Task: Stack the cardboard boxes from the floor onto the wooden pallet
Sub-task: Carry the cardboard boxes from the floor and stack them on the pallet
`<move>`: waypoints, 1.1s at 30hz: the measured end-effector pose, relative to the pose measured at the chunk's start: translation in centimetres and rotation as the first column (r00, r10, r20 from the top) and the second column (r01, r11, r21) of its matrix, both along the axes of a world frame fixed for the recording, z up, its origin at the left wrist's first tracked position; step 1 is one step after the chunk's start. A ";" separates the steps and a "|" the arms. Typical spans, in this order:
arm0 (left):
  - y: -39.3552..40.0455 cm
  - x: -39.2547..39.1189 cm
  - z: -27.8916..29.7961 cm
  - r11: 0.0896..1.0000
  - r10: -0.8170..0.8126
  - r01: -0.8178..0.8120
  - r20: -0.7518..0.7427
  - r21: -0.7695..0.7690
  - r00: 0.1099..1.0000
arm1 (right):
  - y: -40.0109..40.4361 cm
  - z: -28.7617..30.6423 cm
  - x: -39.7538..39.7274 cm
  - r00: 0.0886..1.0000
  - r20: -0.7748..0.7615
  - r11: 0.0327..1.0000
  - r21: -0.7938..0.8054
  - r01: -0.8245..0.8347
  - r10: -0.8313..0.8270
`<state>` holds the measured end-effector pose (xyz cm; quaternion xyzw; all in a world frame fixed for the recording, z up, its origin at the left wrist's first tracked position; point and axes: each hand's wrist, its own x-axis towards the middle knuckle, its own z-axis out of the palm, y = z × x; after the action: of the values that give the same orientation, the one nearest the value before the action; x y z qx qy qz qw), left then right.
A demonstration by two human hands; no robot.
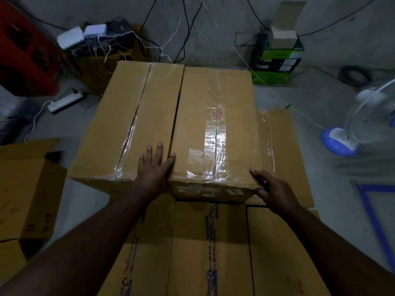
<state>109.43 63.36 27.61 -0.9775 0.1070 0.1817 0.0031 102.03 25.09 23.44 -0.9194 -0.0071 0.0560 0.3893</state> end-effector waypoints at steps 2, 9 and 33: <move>0.2 -0.1 -0.1 1.000 -0.013 0.013 0.028 -0.004 1.000 | -0.1 0.0 -0.7 0.999 0.045 1.000 -0.005 -0.007 0.007; -0.3 -1.3 -0.7 0.998 -0.045 0.040 0.106 0.051 0.993 | 0.6 -0.6 -2.7 0.982 0.184 0.997 -0.044 0.062 -0.053; -1.0 -5.9 3.5 0.817 0.220 -0.161 0.041 -0.554 0.975 | 6.1 4.4 -4.9 0.907 -0.078 0.892 0.165 0.421 -0.413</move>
<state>103.54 62.38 31.15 -0.9513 0.0558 0.0924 -0.2889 97.12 31.19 27.84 -0.8596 0.1932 -0.0109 0.4730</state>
